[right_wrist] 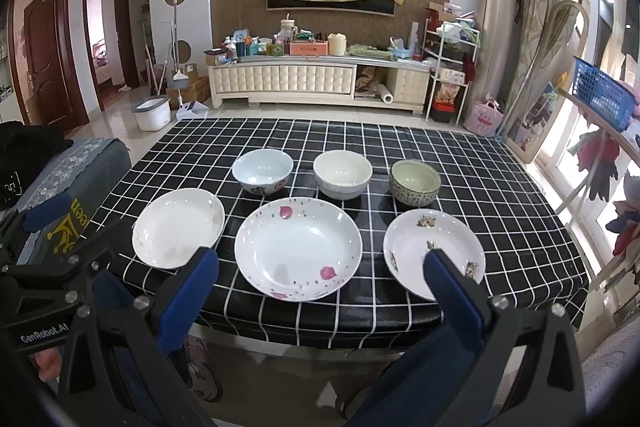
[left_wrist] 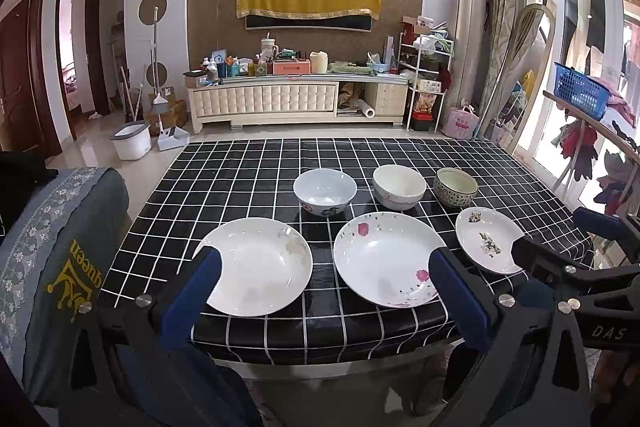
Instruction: Organize plates and bowls
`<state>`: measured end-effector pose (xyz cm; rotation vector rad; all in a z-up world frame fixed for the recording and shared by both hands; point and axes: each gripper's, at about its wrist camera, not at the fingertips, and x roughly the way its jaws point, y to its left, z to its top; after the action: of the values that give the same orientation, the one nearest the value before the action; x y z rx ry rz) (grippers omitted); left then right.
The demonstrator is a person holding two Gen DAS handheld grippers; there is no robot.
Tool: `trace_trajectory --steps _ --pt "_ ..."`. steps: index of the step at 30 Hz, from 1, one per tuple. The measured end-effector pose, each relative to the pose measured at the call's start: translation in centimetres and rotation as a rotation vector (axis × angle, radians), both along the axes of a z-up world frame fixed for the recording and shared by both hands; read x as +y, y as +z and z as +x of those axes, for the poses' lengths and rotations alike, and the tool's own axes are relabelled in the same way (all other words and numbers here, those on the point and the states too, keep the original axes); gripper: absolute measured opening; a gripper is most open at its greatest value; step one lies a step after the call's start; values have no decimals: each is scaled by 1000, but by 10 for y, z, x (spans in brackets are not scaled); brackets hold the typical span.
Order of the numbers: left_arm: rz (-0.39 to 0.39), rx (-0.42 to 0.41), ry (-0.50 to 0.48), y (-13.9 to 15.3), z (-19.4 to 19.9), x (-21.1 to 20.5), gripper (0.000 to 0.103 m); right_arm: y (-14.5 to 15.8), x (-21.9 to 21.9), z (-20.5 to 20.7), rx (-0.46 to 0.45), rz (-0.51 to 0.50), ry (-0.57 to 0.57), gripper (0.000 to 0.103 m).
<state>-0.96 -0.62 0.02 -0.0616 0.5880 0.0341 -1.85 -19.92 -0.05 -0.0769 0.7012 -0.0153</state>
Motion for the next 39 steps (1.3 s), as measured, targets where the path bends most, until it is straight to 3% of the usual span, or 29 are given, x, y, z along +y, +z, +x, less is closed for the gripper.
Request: trace_trajectory --steps 11,15,18,22,25,30,35,39 --pt "0 -15 9 8 0 3 103 2 0 0 2 -8 -3 103" --pt "4 16 44 9 14 14 103 6 -1 5 -29 -31 -22 103" --pt "-48 11 51 12 21 27 103 6 4 17 -11 -63 -15 103" --pt "-40 29 106 14 35 45 103 2 13 40 29 -35 21 103" --pt "-51 64 146 9 46 66 103 0 23 55 13 -74 -6 103" --pt "-38 117 181 -4 67 95 103 -15 49 92 112 -38 162 103" --pt "-15 171 187 -20 84 116 103 -41 69 133 193 16 219 103" --pt "-16 226 214 -40 99 135 103 -59 87 155 230 -10 200 103"
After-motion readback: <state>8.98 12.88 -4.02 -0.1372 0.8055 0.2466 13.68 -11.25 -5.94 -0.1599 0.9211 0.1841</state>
